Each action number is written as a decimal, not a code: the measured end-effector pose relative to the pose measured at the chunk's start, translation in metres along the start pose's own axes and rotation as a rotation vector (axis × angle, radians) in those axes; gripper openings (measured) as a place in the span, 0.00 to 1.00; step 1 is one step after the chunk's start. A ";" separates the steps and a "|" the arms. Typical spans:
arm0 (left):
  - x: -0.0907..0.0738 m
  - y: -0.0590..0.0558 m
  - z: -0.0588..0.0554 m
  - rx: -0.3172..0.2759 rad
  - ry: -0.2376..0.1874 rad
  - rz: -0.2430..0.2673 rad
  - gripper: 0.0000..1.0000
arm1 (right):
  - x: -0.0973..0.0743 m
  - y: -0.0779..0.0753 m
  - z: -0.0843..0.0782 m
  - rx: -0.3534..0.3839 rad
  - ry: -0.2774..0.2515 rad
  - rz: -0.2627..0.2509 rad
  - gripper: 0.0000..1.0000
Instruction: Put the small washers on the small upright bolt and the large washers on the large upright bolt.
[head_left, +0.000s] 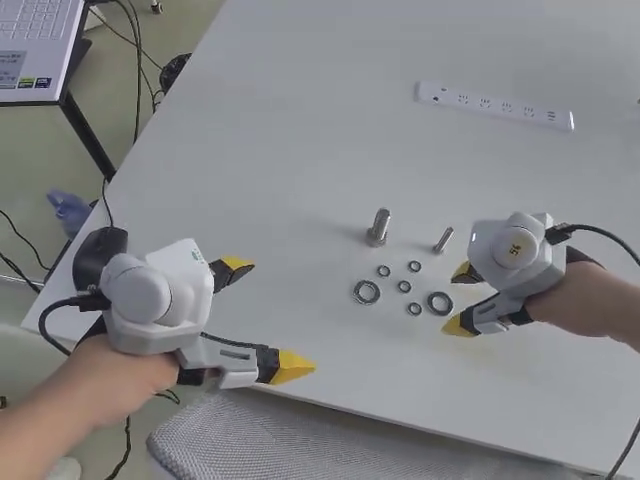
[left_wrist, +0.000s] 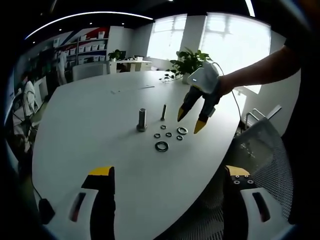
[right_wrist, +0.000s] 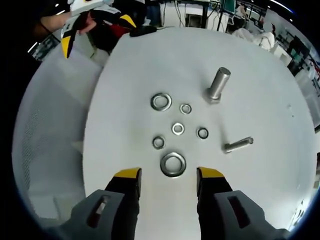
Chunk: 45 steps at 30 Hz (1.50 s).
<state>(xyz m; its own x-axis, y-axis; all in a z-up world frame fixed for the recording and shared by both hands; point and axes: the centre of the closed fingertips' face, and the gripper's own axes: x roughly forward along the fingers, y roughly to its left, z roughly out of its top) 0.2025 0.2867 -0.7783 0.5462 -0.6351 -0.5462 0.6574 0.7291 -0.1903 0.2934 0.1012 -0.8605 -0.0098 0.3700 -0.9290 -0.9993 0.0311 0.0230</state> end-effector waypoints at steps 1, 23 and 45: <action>0.000 0.000 0.000 0.000 0.001 0.001 0.89 | 0.000 0.000 0.000 -0.007 0.004 0.006 0.45; -0.006 0.001 -0.004 -0.004 0.016 0.004 0.86 | 0.009 -0.002 0.001 -0.115 0.059 0.015 0.33; -0.006 -0.002 -0.007 0.000 0.021 -0.016 0.81 | 0.013 -0.002 0.002 -0.134 0.138 0.007 0.24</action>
<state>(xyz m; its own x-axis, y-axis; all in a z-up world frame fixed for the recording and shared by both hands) 0.1940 0.2904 -0.7809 0.5246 -0.6409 -0.5604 0.6659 0.7190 -0.1989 0.2952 0.1080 -0.8718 -0.0128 0.2385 -0.9711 -0.9951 -0.0981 -0.0110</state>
